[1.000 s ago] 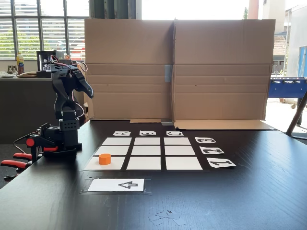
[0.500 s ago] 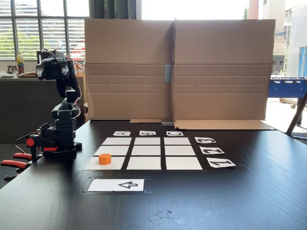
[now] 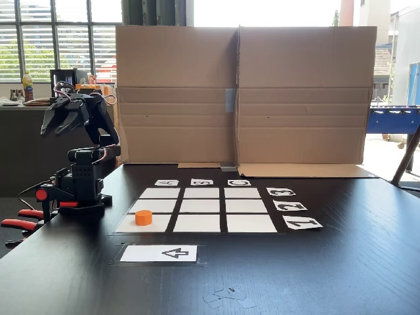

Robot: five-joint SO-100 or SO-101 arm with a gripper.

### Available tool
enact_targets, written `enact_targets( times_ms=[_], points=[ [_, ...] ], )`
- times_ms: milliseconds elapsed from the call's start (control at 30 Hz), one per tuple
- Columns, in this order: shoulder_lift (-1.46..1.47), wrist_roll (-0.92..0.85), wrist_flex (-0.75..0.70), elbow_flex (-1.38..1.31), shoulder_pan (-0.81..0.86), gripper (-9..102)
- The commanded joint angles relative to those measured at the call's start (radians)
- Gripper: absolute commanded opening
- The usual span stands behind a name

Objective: Pick up the round, orange token and place it in the grid on square A1.

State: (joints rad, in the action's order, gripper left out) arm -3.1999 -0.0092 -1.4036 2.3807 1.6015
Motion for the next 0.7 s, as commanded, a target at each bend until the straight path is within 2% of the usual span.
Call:
enact_targets(
  times_ms=[0, 300, 667],
  points=[
    [-0.021, -0.008, -0.005, 0.054, 0.018, 2],
    [-0.038, -0.009, 0.003, 0.285, 0.025, 1],
    [-0.032, -0.014, 0.149, 0.494, 0.031, 0]
  ],
)
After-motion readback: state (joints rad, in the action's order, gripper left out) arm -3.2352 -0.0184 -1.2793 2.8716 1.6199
